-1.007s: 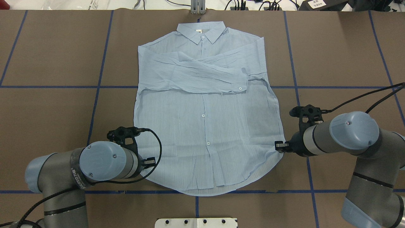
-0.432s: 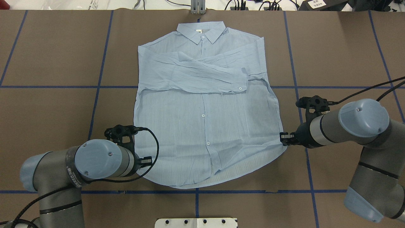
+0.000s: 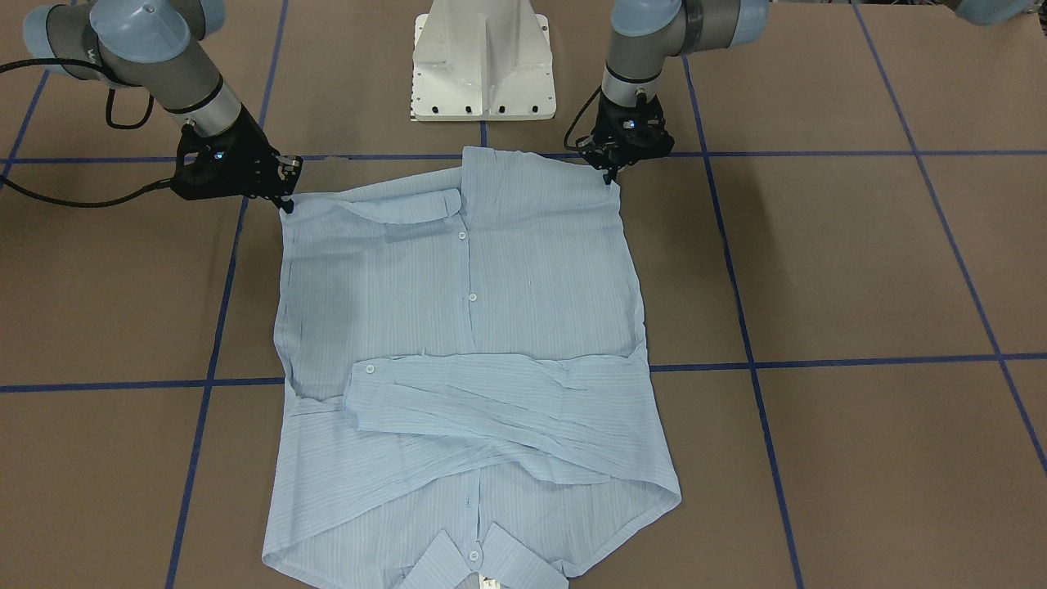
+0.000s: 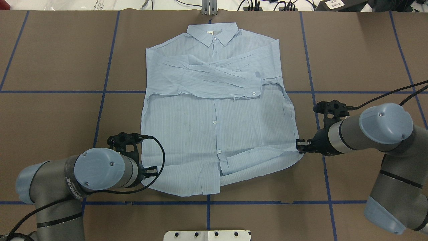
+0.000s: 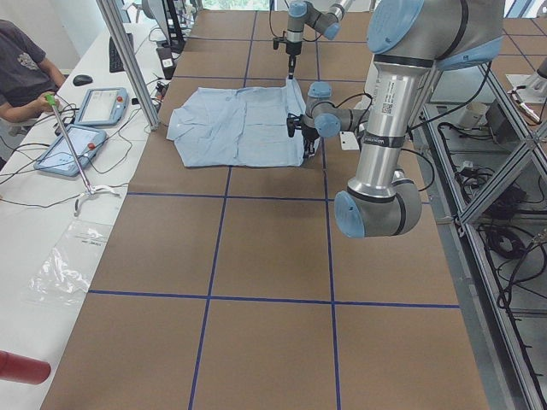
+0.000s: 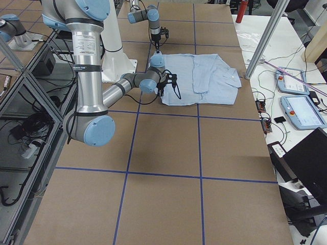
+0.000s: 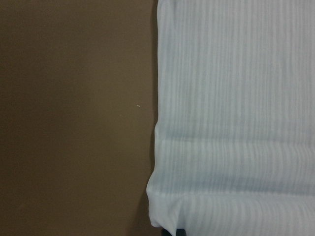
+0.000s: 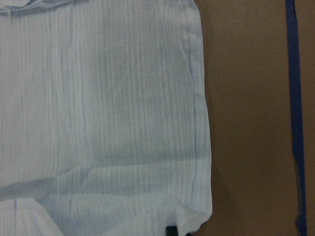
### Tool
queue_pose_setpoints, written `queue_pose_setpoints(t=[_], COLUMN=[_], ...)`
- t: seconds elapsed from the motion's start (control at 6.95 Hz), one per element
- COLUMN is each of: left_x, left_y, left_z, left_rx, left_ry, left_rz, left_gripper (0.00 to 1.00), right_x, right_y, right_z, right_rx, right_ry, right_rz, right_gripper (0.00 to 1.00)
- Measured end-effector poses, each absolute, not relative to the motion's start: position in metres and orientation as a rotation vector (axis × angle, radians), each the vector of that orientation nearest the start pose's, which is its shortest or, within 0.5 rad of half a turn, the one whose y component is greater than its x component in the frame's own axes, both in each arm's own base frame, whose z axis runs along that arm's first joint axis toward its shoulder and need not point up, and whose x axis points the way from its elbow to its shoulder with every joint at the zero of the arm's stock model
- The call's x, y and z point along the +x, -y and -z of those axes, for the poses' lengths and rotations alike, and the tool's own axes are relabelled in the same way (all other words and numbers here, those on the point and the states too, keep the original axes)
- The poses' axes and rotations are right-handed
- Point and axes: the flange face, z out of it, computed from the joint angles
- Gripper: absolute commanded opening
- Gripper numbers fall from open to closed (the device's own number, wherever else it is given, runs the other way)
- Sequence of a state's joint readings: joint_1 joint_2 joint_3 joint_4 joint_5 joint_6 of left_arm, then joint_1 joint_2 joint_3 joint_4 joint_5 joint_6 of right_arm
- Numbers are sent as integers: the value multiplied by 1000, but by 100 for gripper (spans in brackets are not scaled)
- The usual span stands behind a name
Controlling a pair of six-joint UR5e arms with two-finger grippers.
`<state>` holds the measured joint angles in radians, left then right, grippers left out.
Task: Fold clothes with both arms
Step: 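Grasp the hem corners with both grippers, then lift the hem with both grippers and fold it toward the collar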
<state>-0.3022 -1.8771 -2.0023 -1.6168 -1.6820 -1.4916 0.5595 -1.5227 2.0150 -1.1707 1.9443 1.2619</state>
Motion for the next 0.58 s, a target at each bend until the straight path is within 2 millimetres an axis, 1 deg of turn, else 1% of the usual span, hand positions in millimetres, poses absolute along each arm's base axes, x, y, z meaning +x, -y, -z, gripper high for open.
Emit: queue_pose_setpoints(t=[0.43,0.58], left_x=[496,491], left_y=[285,293], left_z=[-303,-299], left_rx=[44,54], left_ry=[-792,-800], left_rz=[175,189], left_gripper=[0,0], right_x=[-369,-364], right_y=[351,360], right_z=[-380,-376], right_rx=[56,66], right_ry=[950,958], right_rz=[-80,-95], right_gripper=[0,0])
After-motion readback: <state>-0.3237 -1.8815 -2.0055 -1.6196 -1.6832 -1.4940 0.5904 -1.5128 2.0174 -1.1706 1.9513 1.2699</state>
